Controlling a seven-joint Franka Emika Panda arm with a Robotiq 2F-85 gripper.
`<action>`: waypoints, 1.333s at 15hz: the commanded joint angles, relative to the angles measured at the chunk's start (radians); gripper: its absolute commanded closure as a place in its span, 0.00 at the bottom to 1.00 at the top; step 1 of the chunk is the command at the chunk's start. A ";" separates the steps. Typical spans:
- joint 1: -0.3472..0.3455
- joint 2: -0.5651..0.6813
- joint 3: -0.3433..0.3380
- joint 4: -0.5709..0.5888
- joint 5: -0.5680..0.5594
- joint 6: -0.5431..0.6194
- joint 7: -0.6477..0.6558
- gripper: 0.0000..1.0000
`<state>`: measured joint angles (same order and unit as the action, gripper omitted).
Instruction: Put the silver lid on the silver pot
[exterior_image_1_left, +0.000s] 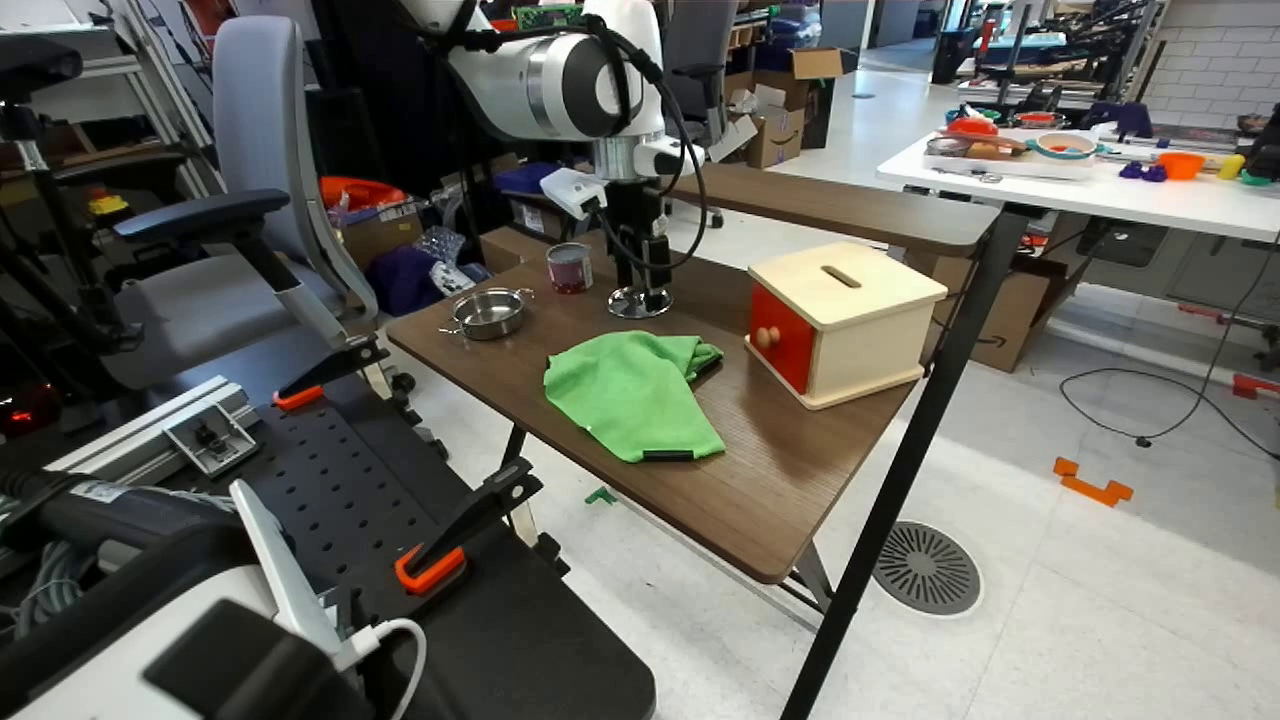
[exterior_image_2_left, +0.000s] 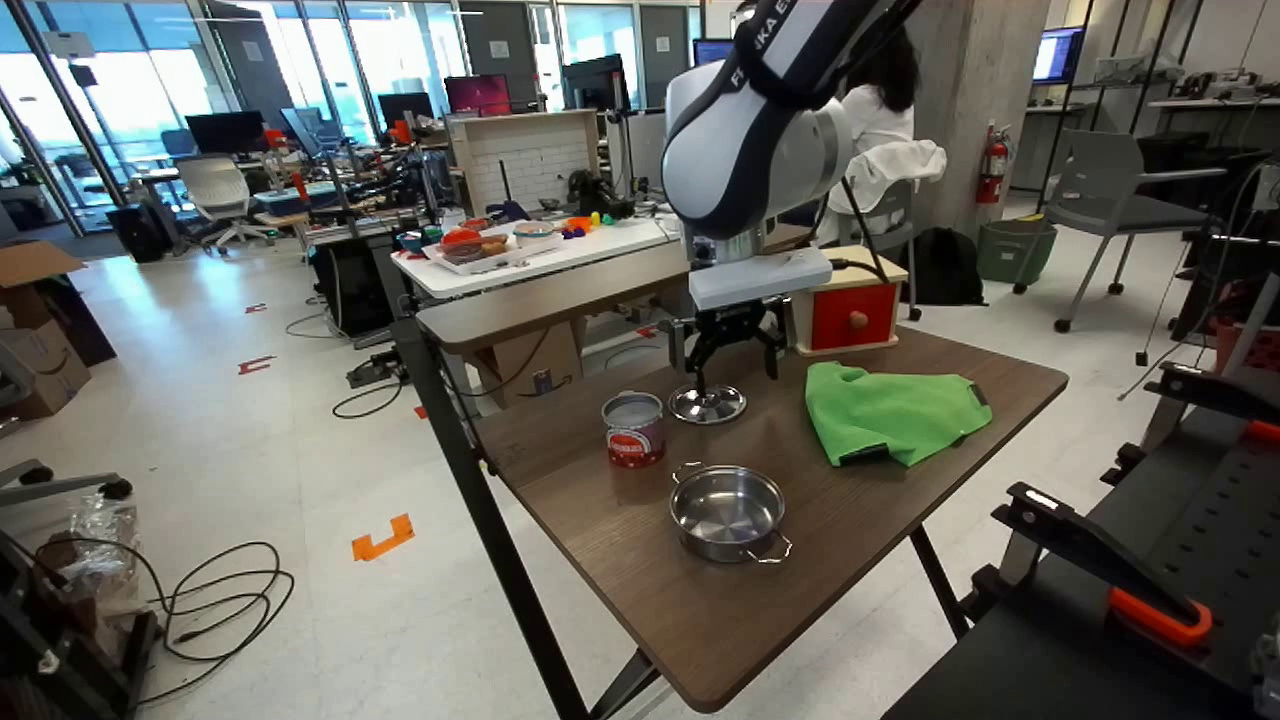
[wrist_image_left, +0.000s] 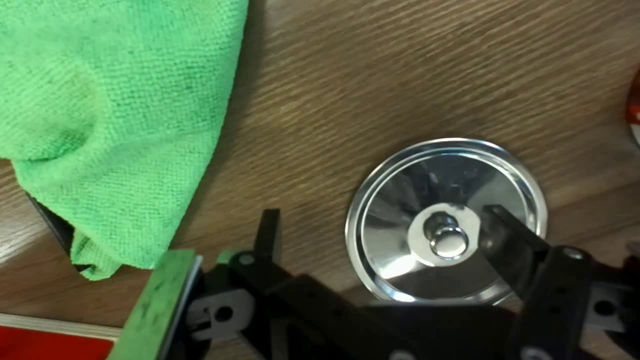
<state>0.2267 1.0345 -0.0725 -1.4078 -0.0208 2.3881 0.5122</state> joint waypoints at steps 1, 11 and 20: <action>0.024 0.062 -0.014 0.093 0.005 0.000 0.013 0.00; 0.026 0.124 -0.009 0.201 0.018 -0.014 0.017 0.68; 0.019 0.021 0.022 0.070 0.040 0.016 -0.011 0.95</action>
<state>0.2449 1.1270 -0.0621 -1.2539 -0.0018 2.3876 0.5201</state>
